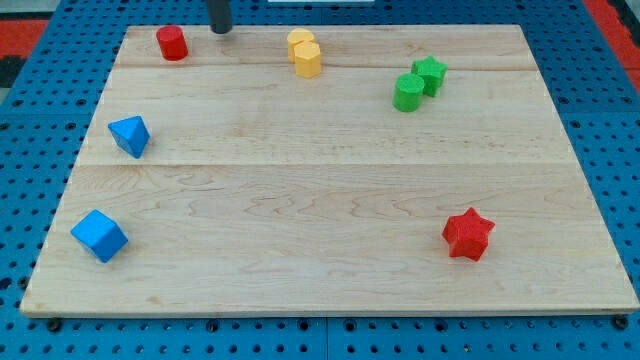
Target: Move the red circle above to the red star
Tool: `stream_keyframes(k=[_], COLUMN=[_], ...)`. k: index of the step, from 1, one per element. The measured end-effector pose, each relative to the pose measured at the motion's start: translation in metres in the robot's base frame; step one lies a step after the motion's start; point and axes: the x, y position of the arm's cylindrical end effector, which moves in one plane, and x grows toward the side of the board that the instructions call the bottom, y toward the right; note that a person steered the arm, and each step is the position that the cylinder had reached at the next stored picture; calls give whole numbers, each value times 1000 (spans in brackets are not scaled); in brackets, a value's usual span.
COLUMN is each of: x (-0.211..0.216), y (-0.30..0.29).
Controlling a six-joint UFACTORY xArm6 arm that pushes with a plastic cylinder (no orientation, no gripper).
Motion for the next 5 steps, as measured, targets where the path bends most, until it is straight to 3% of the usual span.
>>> stream_keyframes(k=[1,2,3,5], x=[6,41,97,174], y=[-61,-56,-30,95])
